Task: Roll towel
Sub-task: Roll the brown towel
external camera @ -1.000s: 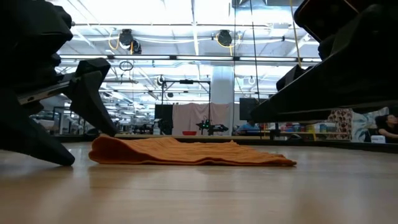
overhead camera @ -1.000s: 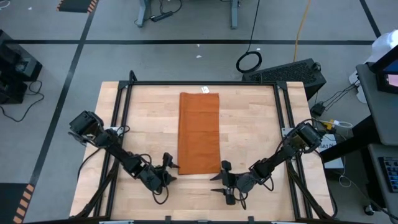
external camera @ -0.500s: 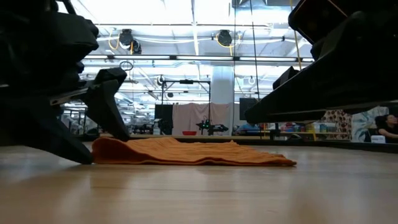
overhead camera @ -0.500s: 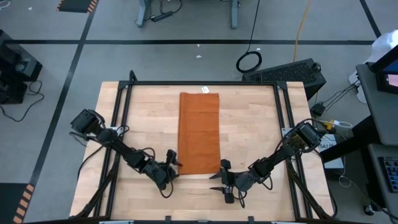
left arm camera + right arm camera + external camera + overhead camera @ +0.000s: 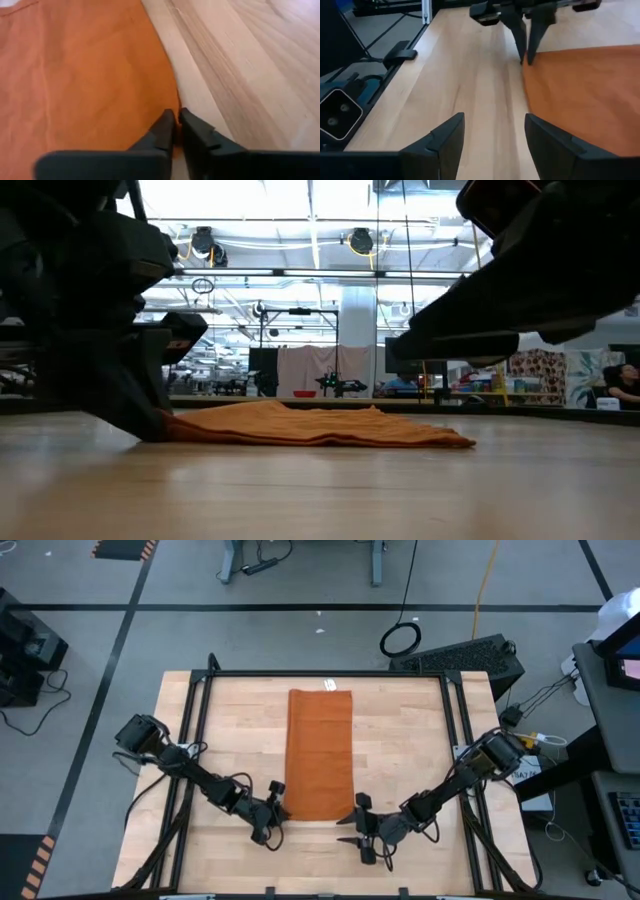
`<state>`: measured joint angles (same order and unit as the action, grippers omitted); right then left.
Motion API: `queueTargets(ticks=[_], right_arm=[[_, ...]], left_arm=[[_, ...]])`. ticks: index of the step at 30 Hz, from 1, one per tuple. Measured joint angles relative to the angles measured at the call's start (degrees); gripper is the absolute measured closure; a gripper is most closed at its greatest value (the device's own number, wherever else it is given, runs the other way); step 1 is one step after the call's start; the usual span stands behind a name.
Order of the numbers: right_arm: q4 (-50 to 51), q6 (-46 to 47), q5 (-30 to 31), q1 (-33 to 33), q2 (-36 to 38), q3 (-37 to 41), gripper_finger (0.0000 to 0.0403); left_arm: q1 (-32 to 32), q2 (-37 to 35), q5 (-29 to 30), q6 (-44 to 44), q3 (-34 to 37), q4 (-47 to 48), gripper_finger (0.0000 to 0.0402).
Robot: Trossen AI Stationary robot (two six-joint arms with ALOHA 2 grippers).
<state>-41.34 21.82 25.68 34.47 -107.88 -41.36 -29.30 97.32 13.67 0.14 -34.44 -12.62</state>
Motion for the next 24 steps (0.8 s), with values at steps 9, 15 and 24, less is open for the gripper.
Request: queueTargets(ticks=[9, 15, 24], right_arm=[[9.7, -1.9, 1.1, -0.2, -0.2, 0.0, 0.0204], [16.4, 6.4, 7.3, 0.1, -0.2, 0.0, 0.0202], [15.8, 4.1, 7.1, 0.1, -0.2, 0.5, 0.0204]], left_arm=[[0.2, 0.2, 0.9, 5.6, 0.2, -2.5, 0.0388], [0.2, 0.2, 1.8, 11.2, 0.2, -2.7, 0.0387], [0.2, 0.2, 3.1, 14.6, 0.2, -2.7, 0.0387]])
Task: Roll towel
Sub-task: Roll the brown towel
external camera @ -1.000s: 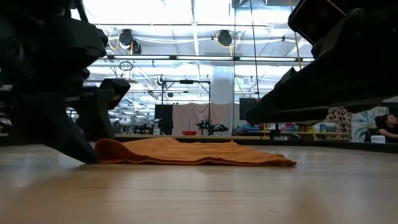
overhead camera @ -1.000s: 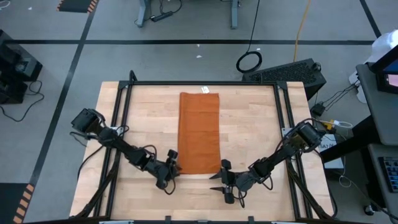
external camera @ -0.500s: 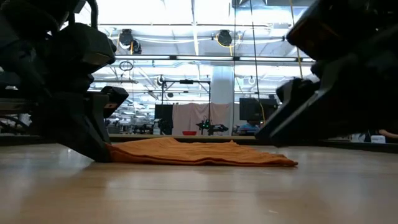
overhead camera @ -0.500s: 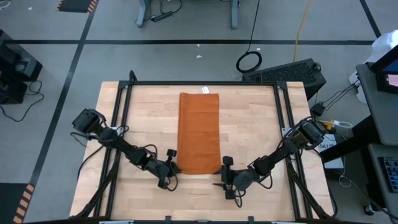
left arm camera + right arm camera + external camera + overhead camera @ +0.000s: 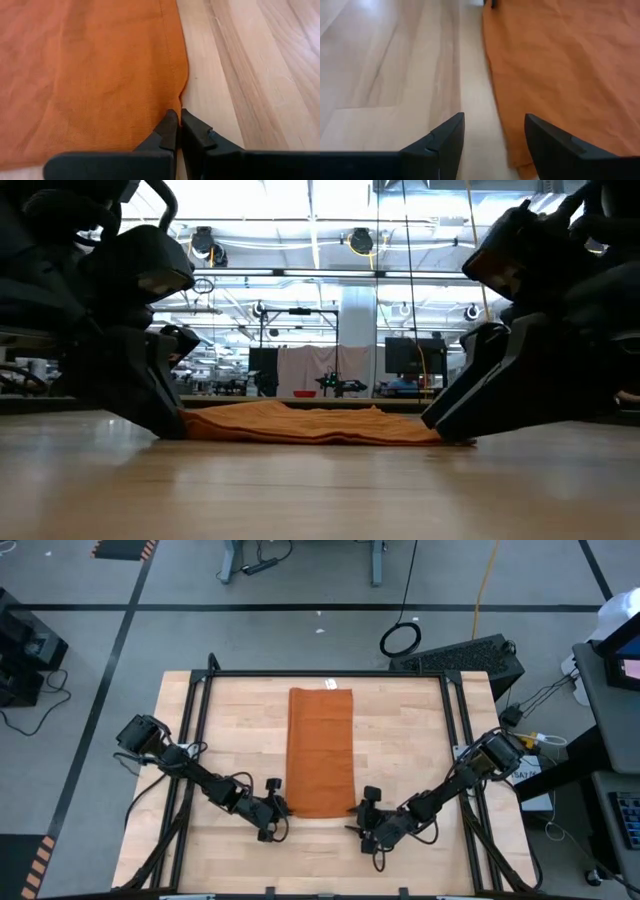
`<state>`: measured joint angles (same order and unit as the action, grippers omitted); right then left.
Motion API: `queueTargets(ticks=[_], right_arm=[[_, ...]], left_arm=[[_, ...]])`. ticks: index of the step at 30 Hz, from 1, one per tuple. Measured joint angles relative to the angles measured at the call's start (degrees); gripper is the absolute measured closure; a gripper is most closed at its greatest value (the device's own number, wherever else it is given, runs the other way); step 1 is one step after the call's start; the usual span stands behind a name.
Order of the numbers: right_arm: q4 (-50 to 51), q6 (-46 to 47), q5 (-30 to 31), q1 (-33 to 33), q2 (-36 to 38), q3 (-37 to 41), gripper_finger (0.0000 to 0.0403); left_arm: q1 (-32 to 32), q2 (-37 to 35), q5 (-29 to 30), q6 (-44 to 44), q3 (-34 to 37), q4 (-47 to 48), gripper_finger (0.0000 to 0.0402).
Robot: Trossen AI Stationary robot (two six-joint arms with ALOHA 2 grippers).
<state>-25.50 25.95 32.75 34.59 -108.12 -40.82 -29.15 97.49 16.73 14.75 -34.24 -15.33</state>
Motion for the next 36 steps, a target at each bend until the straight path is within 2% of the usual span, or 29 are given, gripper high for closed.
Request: queueTargets(ticks=[5, 9, 15, 19, 26, 28, 31, 36], right_arm=[[-2.1, 5.6, 1.8, -0.1, 0.0, 3.8, 0.0207], [-4.0, 9.9, 2.6, -0.1, 0.2, 6.3, 0.0223], [-7.4, 3.9, 1.2, 0.5, 0.0, 6.0, 0.0258], [-2.6, 5.4, 1.2, -0.6, 0.1, 5.0, 0.0294], [-0.6, 6.5, 0.9, -1.1, 0.2, 5.0, 0.039], [-0.5, 7.8, 0.7, -1.1, 0.2, 5.0, 0.0395], [-1.7, 9.7, -2.8, -1.2, 0.8, 5.0, 0.039], [-5.7, 9.7, -14.2, -1.1, 2.9, 5.3, 0.0399]], left_arm=[[0.0, 0.0, 0.0, 0.0, 0.0, 0.0, 0.0387], [0.0, 0.0, 0.0, 0.0, 0.0, 0.0, 0.0387], [0.0, 0.0, 0.0, 0.0, 0.0, -0.1, 0.0387], [-0.1, -0.1, 0.0, 0.0, 0.0, 0.0, 0.0387], [-0.1, -0.1, -0.1, 0.5, 0.0, 0.0, 0.0387], [-0.1, -0.1, -0.9, 1.2, 0.0, -0.1, 0.0387], [-0.1, -0.1, -4.3, 2.6, 0.0, -1.0, 0.0387], [-0.2, -0.1, -13.2, 6.0, -0.1, -4.5, 0.0387]])
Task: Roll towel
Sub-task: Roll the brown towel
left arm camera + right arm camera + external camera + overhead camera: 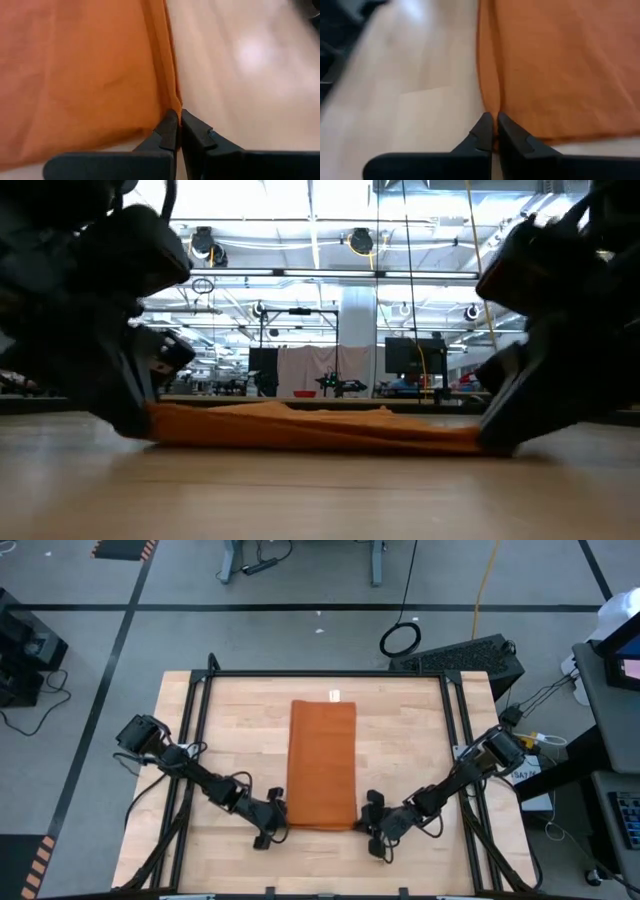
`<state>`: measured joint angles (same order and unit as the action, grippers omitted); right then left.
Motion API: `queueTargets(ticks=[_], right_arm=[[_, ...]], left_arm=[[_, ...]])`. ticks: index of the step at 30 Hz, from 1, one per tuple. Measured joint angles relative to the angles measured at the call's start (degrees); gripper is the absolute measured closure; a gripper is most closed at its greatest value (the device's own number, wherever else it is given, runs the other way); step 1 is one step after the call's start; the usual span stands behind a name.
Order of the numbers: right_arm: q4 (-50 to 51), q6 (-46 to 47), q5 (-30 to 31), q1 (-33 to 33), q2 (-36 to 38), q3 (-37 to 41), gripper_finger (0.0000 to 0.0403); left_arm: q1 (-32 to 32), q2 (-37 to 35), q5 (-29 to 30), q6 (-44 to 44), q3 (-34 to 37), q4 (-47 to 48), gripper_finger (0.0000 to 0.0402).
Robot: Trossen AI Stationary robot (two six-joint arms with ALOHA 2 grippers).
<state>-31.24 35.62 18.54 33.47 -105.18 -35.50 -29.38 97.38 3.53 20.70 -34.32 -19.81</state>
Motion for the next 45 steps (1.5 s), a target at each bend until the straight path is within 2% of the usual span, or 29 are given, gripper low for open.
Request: queueTargets(ticks=[4, 9, 14, 19, 22, 25, 30, 34, 39, 43, 45], right_arm=[[-0.8, 1.1, -2.1, 0.0, 2.0, 0.0, 0.0399], [0.4, 0.3, -1.1, -0.7, 3.5, 0.0, 0.04], [0.1, -1.8, -1.5, -1.6, 4.7, -0.1, 0.04], [-4.4, 2.5, -6.7, -0.8, 4.7, -0.1, 0.04], [-7.2, 4.2, -7.0, 0.3, 4.7, -0.2, 0.04], [-7.2, 2.6, -6.5, 0.8, 4.8, -0.2, 0.0401], [-1.3, 0.7, -2.5, -0.9, 4.8, -0.2, 0.0401], [0.6, -0.2, -2.1, -2.1, 4.8, -0.2, 0.0401], [-2.6, -2.3, -3.0, -1.8, 4.8, -0.2, 0.0401], [-7.2, -1.6, -9.6, -0.6, 4.8, -0.2, 0.0401], [-9.0, -0.6, -11.0, 0.5, 4.8, -0.2, 0.0401]], left_arm=[[0.1, 0.0, -3.7, 1.4, 0.0, -2.5, 0.0387], [1.3, -1.5, -3.3, 1.5, 0.0, 1.9, 0.0387], [2.8, -6.4, -4.3, 2.0, 0.0, 3.1, 0.0387], [0.3, -10.1, -8.5, 4.3, 0.0, 1.9, 0.0387], [-1.5, -11.0, -9.5, 5.9, 0.0, -1.0, 0.0387], [-1.9, -11.2, -9.1, 5.2, 0.0, -2.3, 0.0387], [1.4, -11.2, -4.4, 3.1, 0.0, 6.4, 0.0387], [4.0, -11.1, -4.7, 4.3, 0.0, 10.6, 0.0387], [3.1, -11.1, -9.1, 4.3, 0.0, 7.0, 0.0387], [-0.4, -11.1, -11.1, 4.0, 0.0, 1.4, 0.0387], [-2.5, -11.1, -10.9, 4.1, 0.0, -0.4, 0.0387]])
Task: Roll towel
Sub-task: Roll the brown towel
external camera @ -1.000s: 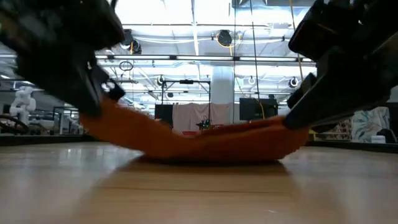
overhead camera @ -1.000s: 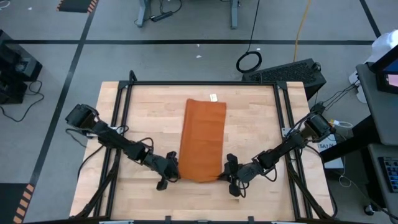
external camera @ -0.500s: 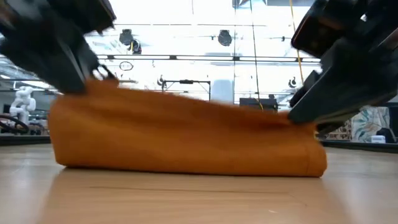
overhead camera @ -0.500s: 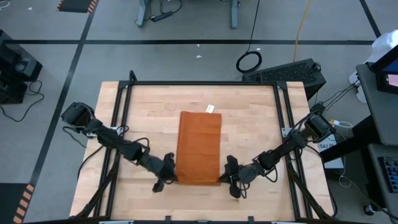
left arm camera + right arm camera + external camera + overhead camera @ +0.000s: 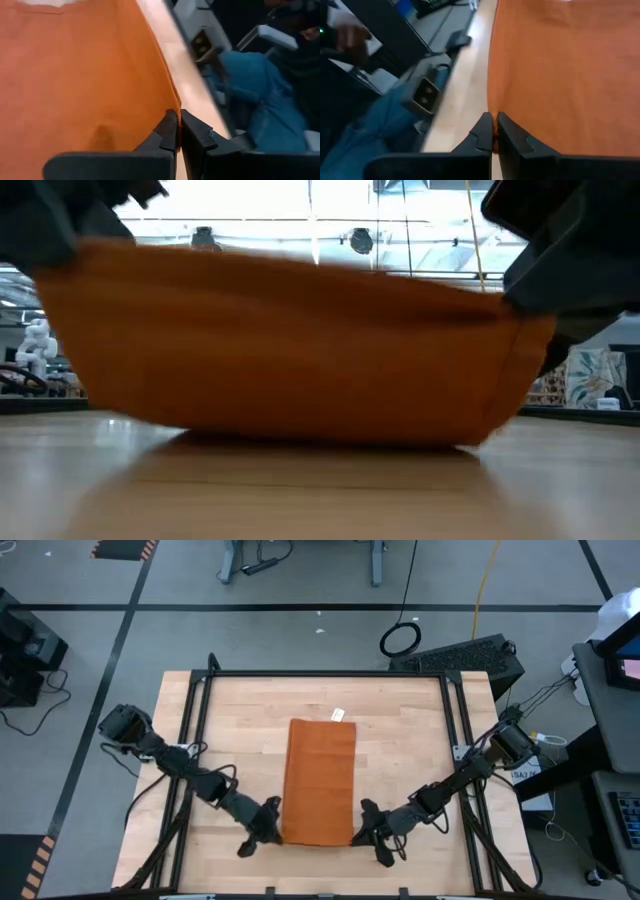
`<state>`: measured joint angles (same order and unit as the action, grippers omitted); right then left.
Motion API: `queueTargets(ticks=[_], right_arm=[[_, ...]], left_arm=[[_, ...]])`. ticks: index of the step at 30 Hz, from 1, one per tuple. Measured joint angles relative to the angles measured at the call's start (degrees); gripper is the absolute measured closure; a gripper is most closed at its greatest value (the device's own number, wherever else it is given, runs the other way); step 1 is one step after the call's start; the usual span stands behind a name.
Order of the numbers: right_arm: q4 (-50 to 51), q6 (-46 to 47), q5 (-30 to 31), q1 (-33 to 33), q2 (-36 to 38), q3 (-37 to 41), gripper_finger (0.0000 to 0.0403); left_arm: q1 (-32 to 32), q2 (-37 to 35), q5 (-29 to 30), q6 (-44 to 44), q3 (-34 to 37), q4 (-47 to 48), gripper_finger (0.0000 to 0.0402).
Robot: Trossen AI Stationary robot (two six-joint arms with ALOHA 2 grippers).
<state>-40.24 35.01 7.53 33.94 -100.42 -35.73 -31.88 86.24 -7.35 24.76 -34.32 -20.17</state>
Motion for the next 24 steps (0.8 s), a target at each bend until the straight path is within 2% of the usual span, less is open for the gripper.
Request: queueTargets(ticks=[8, 17, 24], right_arm=[[-0.4, 3.7, 4.6, 3.1, 0.0, -0.1, 0.0401], [1.4, 4.8, 5.8, 3.6, 0.0, 0.0, 0.0401], [2.2, 4.6, 6.0, 3.7, 0.0, 0.0, 0.0401]], left_arm=[[-5.6, 1.5, 9.9, 0.4, 0.0, -1.4, 0.0387], [-6.4, 5.8, 12.5, 1.8, 0.0, -2.8, 0.0387], [-6.3, 6.3, 12.9, 1.6, 0.0, -3.4, 0.0387]])
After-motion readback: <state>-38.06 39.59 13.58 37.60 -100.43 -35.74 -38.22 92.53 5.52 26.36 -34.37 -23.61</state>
